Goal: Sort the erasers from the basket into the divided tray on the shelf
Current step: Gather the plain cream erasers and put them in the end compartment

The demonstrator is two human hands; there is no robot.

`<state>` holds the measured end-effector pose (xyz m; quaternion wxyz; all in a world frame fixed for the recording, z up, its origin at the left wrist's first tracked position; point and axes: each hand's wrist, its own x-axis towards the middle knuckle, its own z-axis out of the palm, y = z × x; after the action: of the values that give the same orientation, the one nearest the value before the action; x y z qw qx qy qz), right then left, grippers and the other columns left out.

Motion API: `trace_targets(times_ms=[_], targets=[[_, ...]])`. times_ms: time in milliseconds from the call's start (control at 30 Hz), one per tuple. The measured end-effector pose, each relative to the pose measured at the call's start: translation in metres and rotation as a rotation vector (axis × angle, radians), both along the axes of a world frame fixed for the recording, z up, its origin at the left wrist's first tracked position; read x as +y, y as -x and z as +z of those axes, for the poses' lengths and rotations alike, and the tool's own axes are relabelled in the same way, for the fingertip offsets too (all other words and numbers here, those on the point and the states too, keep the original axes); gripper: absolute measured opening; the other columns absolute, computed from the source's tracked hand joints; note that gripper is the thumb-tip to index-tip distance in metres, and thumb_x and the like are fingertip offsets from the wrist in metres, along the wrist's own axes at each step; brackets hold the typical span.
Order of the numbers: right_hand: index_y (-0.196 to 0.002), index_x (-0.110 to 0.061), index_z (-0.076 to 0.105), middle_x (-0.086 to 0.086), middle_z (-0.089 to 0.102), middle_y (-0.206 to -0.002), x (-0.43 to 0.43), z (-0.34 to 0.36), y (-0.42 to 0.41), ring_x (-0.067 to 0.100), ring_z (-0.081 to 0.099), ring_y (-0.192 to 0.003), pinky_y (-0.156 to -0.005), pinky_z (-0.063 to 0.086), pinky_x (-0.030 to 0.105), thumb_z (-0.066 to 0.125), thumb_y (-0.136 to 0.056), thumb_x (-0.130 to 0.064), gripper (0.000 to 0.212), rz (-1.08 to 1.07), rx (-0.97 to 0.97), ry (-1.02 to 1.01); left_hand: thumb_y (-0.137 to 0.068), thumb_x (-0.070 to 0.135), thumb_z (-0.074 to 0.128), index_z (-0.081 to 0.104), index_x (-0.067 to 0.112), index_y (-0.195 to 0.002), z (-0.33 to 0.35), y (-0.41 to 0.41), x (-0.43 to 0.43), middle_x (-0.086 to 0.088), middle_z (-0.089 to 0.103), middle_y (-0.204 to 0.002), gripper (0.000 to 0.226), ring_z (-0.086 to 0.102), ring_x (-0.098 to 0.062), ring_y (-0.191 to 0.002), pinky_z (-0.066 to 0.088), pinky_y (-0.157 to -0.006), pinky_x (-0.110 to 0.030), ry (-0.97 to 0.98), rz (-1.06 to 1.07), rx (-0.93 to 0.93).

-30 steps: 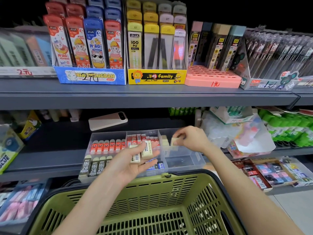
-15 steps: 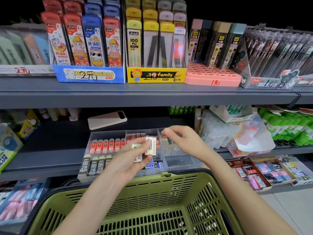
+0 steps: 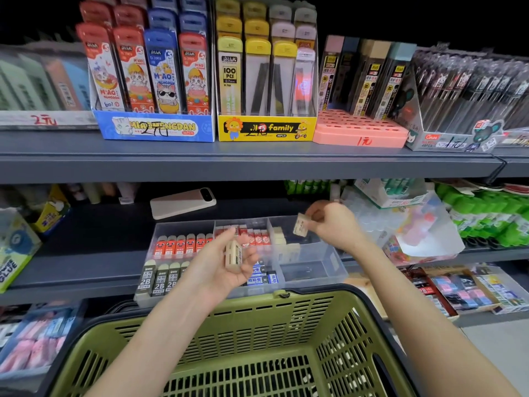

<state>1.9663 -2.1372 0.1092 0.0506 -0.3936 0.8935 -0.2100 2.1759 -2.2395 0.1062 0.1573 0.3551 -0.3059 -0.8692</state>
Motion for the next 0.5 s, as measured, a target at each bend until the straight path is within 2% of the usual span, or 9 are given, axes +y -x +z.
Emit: trace_targets(times_ms=[67, 133, 200, 267, 367, 433, 500], targets=[[-0.105, -0.020, 0.065, 0.003, 0.069, -0.101, -0.004, -0.012, 0.004, 0.024, 0.062, -0.097, -0.079, 0.046, 0.028, 0.061, -0.085, -0.021, 0.020, 0.011, 0.035, -0.119, -0.098, 0.027, 0.044, 0.058, -0.003, -0.102, 0.001, -0.002, -0.002, -0.016, 0.062, -0.069, 0.034, 0.058, -0.024, -0.064, 0.048, -0.045, -0.025, -0.065, -0.001, 0.005], [-0.104, -0.021, 0.065, 0.000, 0.069, -0.101, -0.008, -0.017, 0.001, 0.022, 0.062, -0.098, -0.082, 0.045, 0.027, 0.060, -0.085, -0.019, 0.020, 0.047, -0.005, -0.131, -0.098, 0.020, 0.041, 0.058, -0.006, -0.105, 0.002, -0.003, -0.003, -0.019, 0.061, -0.079, 0.032, 0.059, -0.027, -0.071, 0.049, -0.056, -0.031, -0.088, -0.001, 0.007], [-0.096, -0.025, 0.065, -0.003, 0.071, -0.097, -0.011, -0.019, -0.001, 0.019, 0.062, -0.097, -0.092, 0.044, 0.031, 0.052, -0.084, -0.012, 0.021, 0.104, -0.076, -0.131, -0.092, 0.009, 0.044, 0.059, -0.008, -0.106, 0.003, -0.005, -0.004, -0.022, 0.062, -0.086, 0.026, 0.060, -0.030, -0.076, 0.052, -0.063, -0.036, -0.095, -0.007, 0.017], [-0.087, -0.027, 0.063, -0.009, 0.069, -0.092, -0.010, -0.020, -0.003, 0.016, 0.060, -0.097, -0.101, 0.039, 0.039, 0.045, -0.083, -0.009, 0.026, 0.140, -0.101, -0.146, -0.086, 0.001, 0.048, 0.060, -0.008, -0.104, 0.002, -0.006, -0.005, -0.022, 0.065, -0.084, 0.023, 0.063, -0.032, -0.076, 0.058, -0.064, -0.040, -0.078, -0.018, 0.035], [-0.090, -0.021, 0.069, -0.017, 0.062, -0.092, -0.009, -0.021, -0.002, 0.013, 0.057, -0.099, -0.107, 0.032, 0.043, 0.040, -0.085, -0.010, 0.031, 0.185, -0.087, -0.189, -0.090, -0.005, 0.048, 0.060, -0.004, -0.105, -0.002, -0.007, -0.006, -0.022, 0.070, -0.081, 0.019, 0.069, -0.032, -0.075, 0.060, -0.064, -0.042, 0.009, -0.035, 0.074], [-0.101, -0.025, 0.068, -0.012, 0.066, -0.106, -0.010, -0.019, -0.003, 0.015, 0.057, -0.107, -0.110, 0.027, 0.041, 0.040, -0.092, -0.017, 0.031, 0.199, -0.068, -0.252, -0.088, -0.004, 0.054, 0.059, -0.002, -0.105, -0.004, -0.006, -0.005, -0.019, 0.072, -0.086, 0.018, 0.072, -0.029, -0.078, 0.060, -0.061, -0.037, 0.120, -0.051, 0.076], [-0.108, -0.025, 0.066, -0.004, 0.067, -0.112, -0.012, -0.016, -0.006, 0.021, 0.056, -0.112, -0.107, 0.030, 0.039, 0.039, -0.097, -0.026, 0.029, 0.196, 0.040, -0.279, -0.084, -0.002, 0.061, 0.059, 0.001, -0.105, -0.005, -0.005, -0.003, -0.016, 0.073, -0.090, 0.021, 0.072, -0.028, -0.083, 0.058, -0.059, -0.031, 0.246, -0.051, 0.071]])
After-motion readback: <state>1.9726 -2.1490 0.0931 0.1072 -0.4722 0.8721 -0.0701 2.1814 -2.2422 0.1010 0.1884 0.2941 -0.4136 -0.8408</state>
